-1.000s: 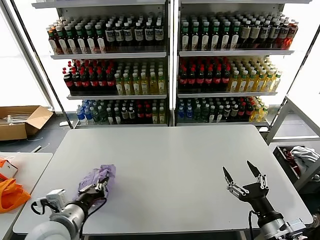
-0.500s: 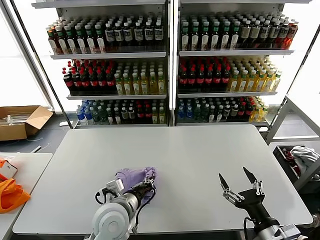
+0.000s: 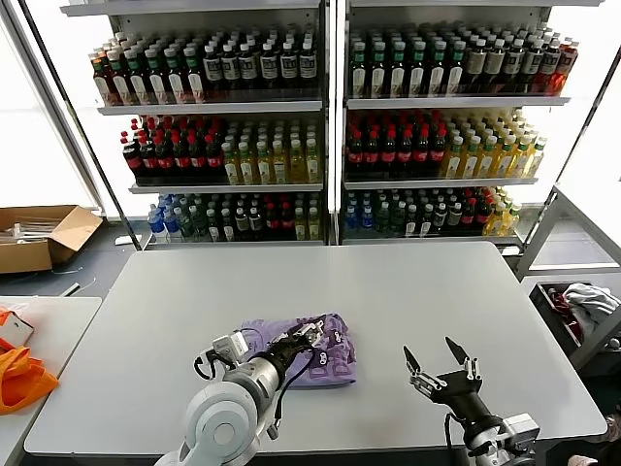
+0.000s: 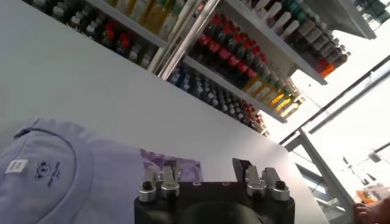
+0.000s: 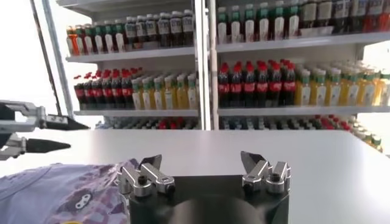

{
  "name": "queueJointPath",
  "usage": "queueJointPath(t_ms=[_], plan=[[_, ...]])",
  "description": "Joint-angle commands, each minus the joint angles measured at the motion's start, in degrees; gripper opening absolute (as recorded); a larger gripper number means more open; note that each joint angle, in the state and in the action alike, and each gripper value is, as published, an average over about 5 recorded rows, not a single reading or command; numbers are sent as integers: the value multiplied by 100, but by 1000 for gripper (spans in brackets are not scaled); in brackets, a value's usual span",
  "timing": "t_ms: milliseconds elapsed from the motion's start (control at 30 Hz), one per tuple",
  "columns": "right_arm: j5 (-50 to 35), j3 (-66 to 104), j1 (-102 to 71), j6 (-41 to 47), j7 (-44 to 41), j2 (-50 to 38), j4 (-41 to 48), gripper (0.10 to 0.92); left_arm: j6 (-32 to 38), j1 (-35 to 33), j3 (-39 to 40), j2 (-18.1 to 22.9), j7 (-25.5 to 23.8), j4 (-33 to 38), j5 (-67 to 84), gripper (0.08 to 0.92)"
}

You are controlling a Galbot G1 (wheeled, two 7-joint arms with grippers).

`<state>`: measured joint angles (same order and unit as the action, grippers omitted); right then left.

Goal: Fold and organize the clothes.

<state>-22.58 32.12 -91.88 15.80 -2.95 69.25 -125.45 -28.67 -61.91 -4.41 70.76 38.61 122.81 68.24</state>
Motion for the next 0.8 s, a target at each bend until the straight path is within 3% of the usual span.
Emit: queueJointPath(t_ms=[33,233,500,800], plan=[[-307,-1638,1464,779,815,107,1039,823,75,-511,-1034,-709,-837,765,-186,651],[-363,-2244,2235,978,1046,399,2033,823,122,-1070,-1539,-686,-897,951,-392,801],[-576,-2638,2723,951,1026,751,2751,807,102,-1857,-1733,-704,-954,1298,-728,823],[-533,-2607,2624,745,808,754,2551,584,96,-2205,-1680,-487,-1045,1458,-1069,822]])
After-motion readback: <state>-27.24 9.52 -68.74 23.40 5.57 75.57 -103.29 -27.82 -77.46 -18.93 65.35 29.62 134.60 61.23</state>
